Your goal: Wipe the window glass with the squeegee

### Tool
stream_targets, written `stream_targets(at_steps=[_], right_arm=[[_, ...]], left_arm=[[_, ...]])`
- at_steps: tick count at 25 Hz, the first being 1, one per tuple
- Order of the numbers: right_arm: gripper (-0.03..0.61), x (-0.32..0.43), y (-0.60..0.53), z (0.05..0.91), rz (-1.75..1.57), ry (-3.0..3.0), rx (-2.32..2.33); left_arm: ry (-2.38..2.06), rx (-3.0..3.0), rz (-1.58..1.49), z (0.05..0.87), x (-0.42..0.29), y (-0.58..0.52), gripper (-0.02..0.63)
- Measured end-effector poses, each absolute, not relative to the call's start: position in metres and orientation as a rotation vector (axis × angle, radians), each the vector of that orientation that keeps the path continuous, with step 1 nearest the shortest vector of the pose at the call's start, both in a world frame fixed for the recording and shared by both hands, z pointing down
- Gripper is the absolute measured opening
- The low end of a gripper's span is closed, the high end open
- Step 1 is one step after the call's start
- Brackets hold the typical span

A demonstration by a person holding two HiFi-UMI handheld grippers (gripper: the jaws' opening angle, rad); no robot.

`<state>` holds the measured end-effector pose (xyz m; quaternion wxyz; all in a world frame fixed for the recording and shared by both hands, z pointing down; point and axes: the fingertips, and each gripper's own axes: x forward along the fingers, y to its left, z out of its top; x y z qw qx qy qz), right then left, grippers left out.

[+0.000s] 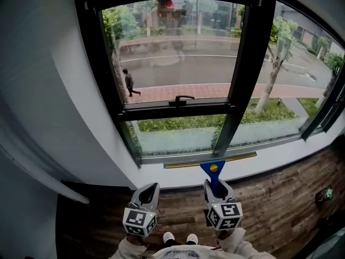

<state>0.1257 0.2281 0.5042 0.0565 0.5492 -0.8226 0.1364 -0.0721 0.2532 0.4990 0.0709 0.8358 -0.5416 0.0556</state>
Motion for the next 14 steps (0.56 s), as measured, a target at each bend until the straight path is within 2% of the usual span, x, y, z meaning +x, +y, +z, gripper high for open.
stream_targets(at_steps=[14], right_arm=[[0.123, 0.139, 0.204, 0.498, 0.377, -2.536, 1.635]], left_arm=[[-1.694, 2.477, 0.177, 0.493, -0.062, 0.232, 0.000]])
